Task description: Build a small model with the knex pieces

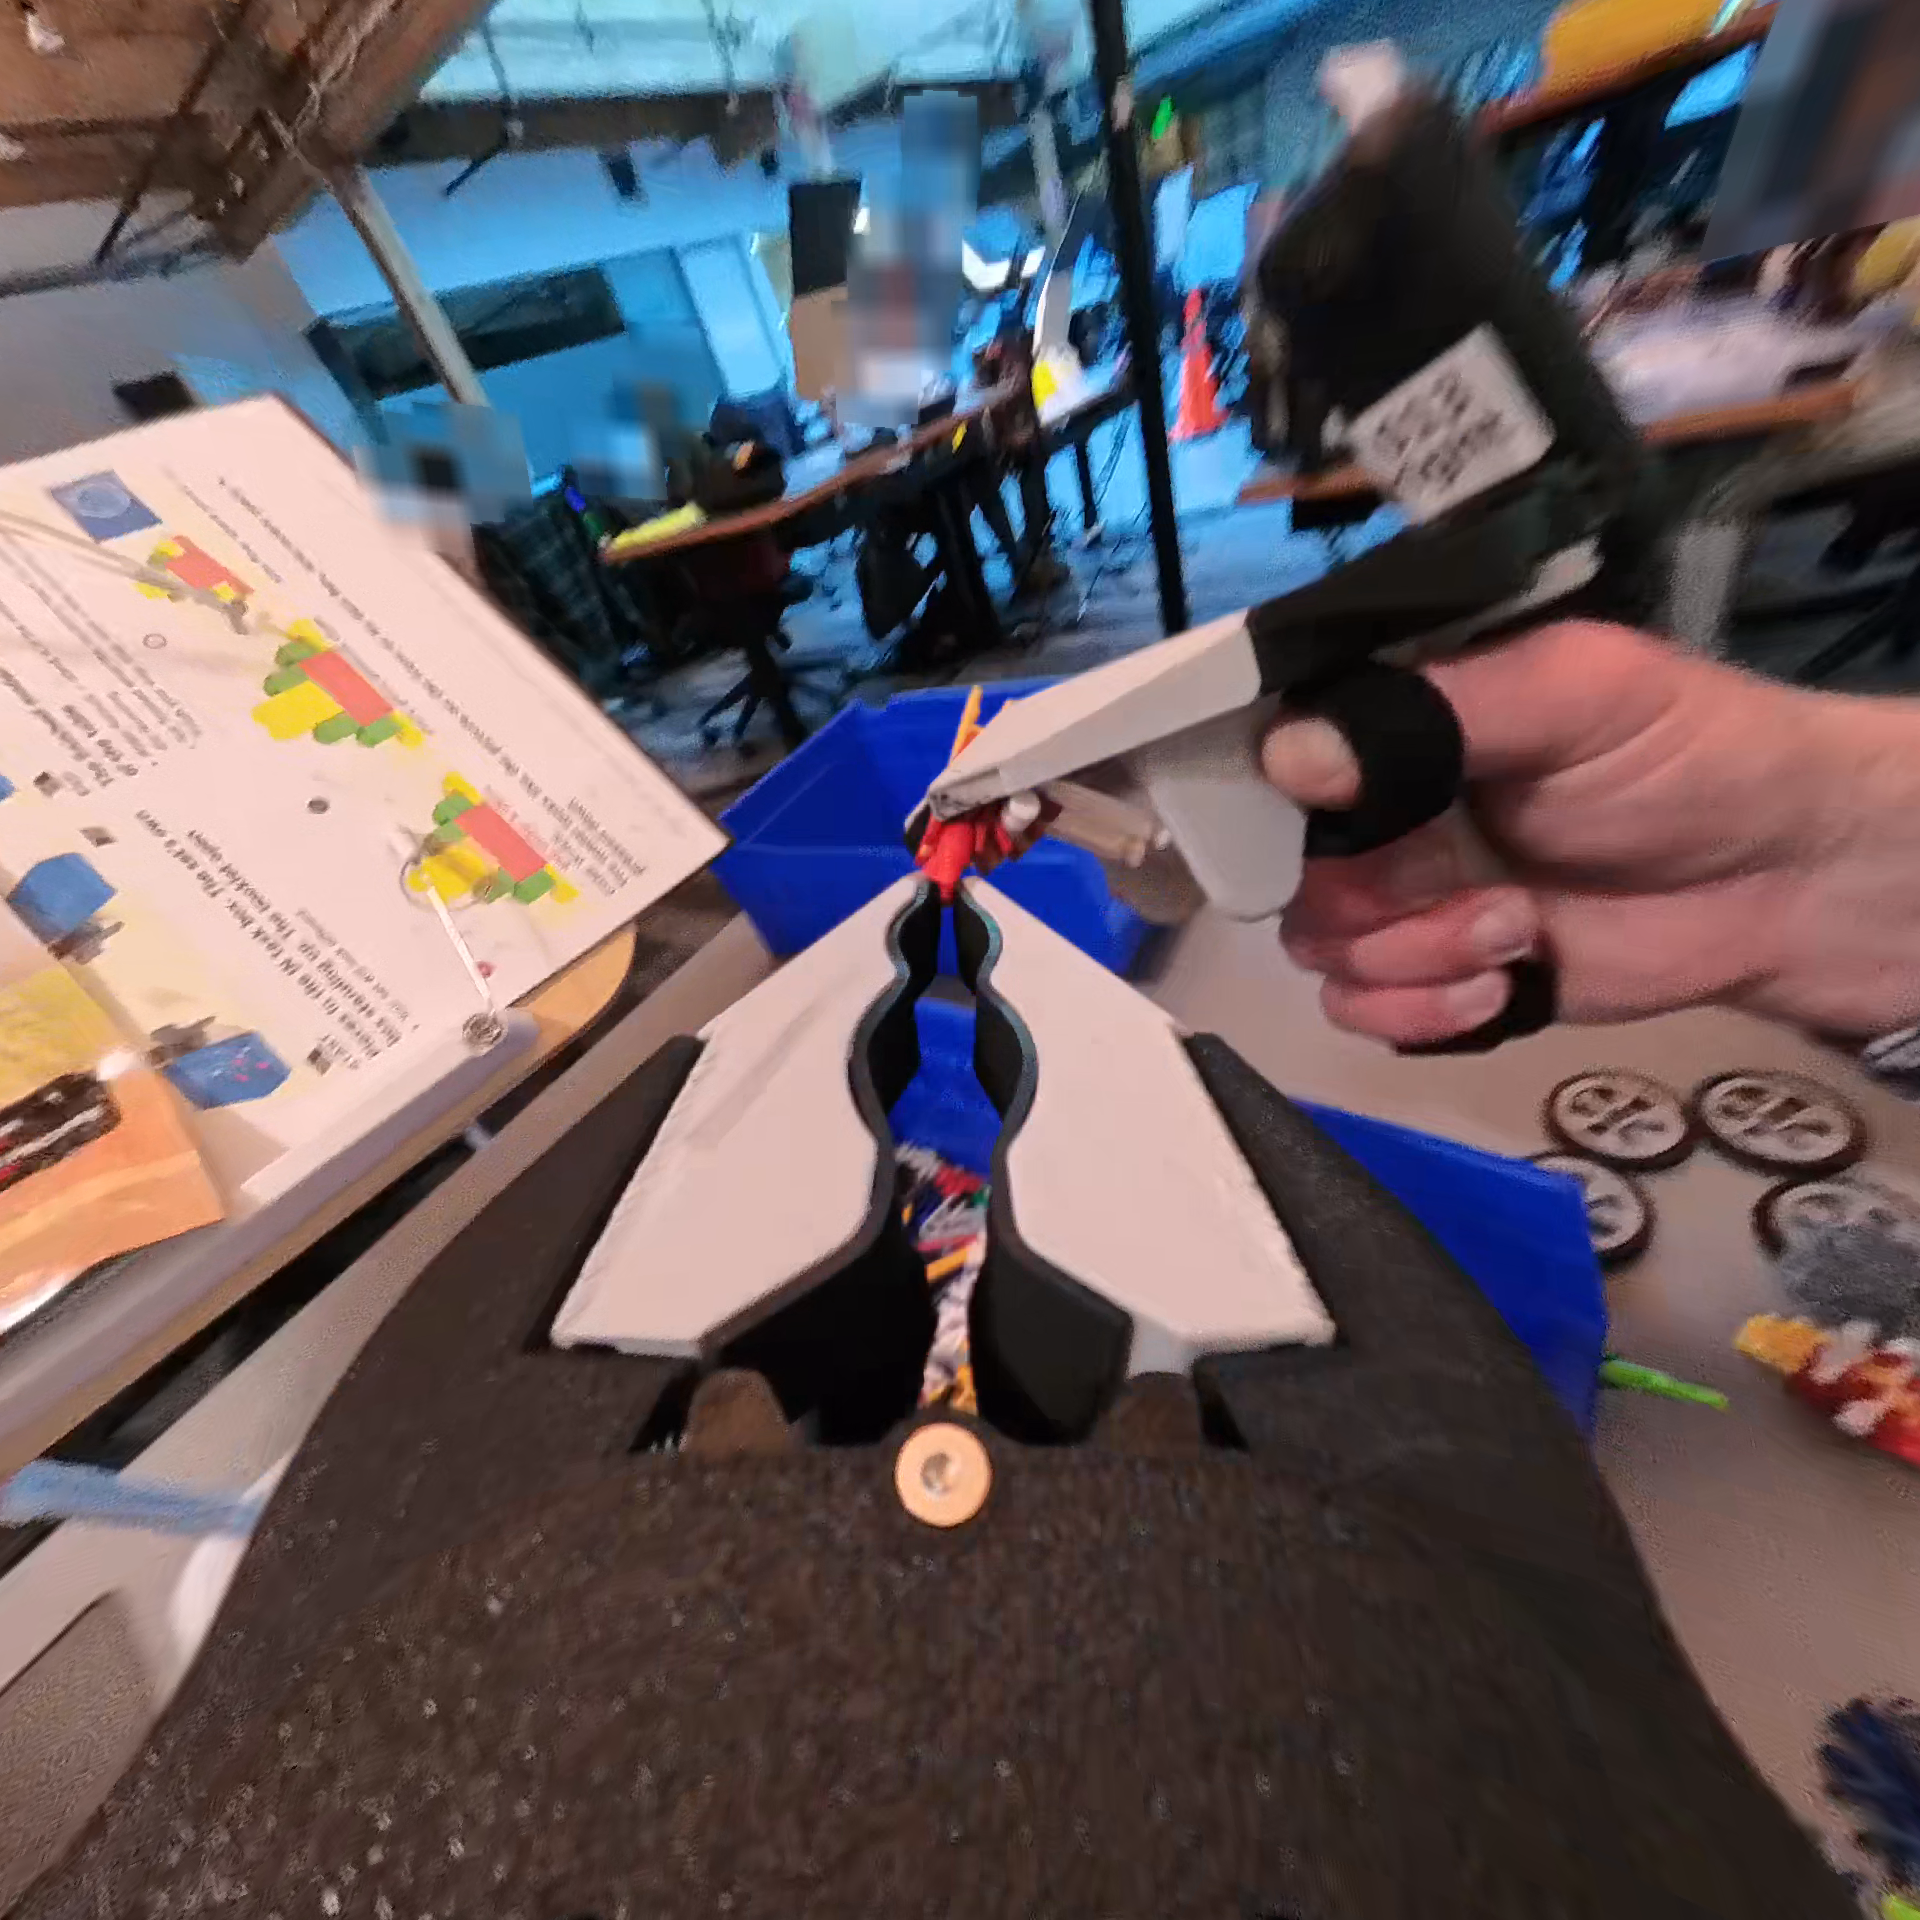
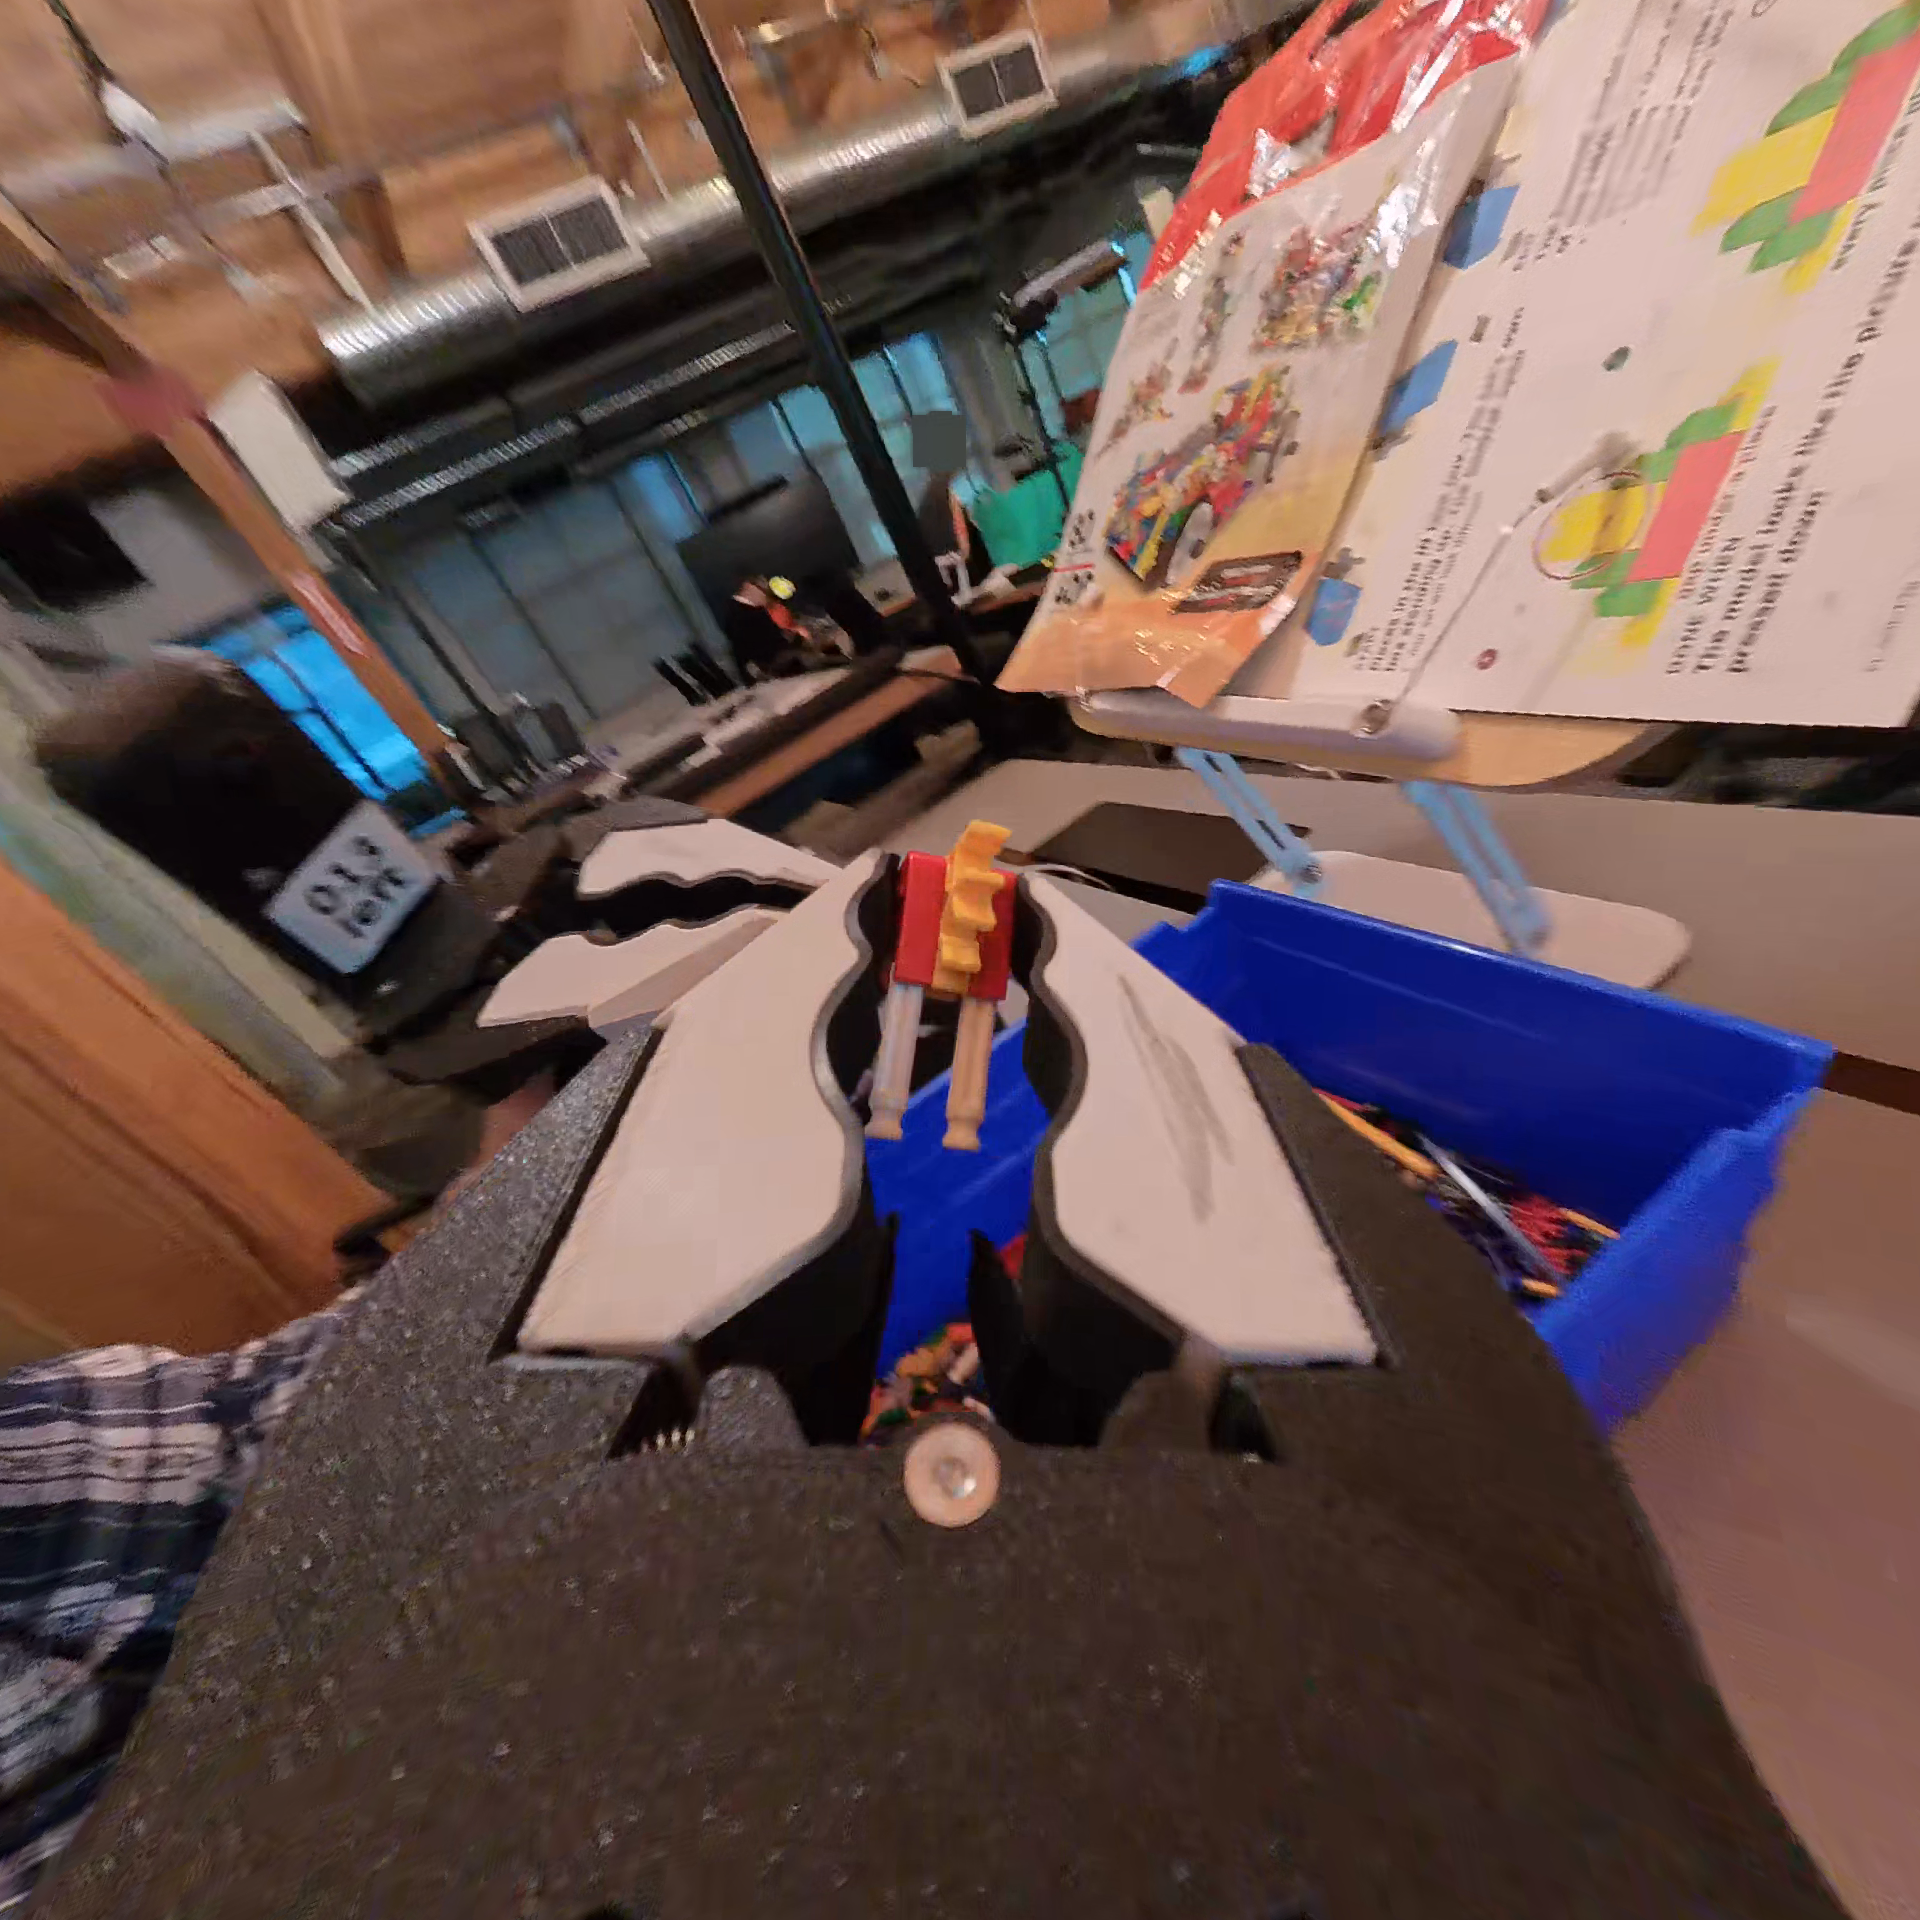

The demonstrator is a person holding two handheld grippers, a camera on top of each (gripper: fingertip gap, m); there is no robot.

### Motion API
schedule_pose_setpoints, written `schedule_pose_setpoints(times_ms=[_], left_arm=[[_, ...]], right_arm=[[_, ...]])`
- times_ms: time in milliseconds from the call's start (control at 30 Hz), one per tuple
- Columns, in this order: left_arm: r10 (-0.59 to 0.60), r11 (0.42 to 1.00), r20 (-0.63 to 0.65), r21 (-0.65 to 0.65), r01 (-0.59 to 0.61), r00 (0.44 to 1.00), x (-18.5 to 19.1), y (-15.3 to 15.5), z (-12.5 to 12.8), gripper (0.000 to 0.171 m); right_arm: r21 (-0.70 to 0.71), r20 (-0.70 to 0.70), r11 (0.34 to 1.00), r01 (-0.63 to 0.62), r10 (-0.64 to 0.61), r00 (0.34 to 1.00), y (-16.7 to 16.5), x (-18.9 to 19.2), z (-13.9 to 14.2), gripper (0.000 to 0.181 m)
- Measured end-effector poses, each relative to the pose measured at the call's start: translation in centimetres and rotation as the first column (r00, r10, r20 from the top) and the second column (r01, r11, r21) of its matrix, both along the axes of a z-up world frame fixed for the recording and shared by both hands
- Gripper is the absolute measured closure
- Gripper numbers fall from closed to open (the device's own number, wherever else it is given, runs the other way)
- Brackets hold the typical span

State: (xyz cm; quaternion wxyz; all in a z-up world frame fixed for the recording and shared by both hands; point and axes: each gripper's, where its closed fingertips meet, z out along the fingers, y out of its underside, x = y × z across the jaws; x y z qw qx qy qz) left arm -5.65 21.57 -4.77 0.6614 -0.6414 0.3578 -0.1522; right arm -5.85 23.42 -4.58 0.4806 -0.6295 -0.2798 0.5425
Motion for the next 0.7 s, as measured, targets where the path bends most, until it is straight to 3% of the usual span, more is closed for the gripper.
schedule_pose_setpoints(times_ms=[167, 367, 567, 700], left_arm=[[-0.113, 0.992, 0.168, -0.032, 0.12, 0.979, 0.1, -0.9, 1.5, 0.171], [-0.322, 0.936, 0.364, -0.019, 0.352, 0.874, 0.5, -3.0, 3.8, 0.171], [-0.425, 0.875, 0.449, -0.018, 0.484, 0.786, 0.7, -4.9, 5.4, 0.171], [-0.462, 0.84, 0.462, -0.045, 0.541, 0.757, 1.5, -5.7, 5.3, 0.171]], right_arm=[[0.038, -0.064, 0.999, -0.015, 0.018, 0.998, -1.1, 0.0, 1.6, 0.161], [0.182, -0.099, 0.982, -0.048, 0.067, 0.993, -3.2, 0.3, 4.4, 0.162], [0.344, -0.123, 0.939, -0.01, 0.055, 0.991, -5.4, 0.6, 6.4, 0.162], [0.416, -0.094, 0.909, -0.016, 0.06, 0.994, -6.2, 0.9, 6.8, 0.161]])
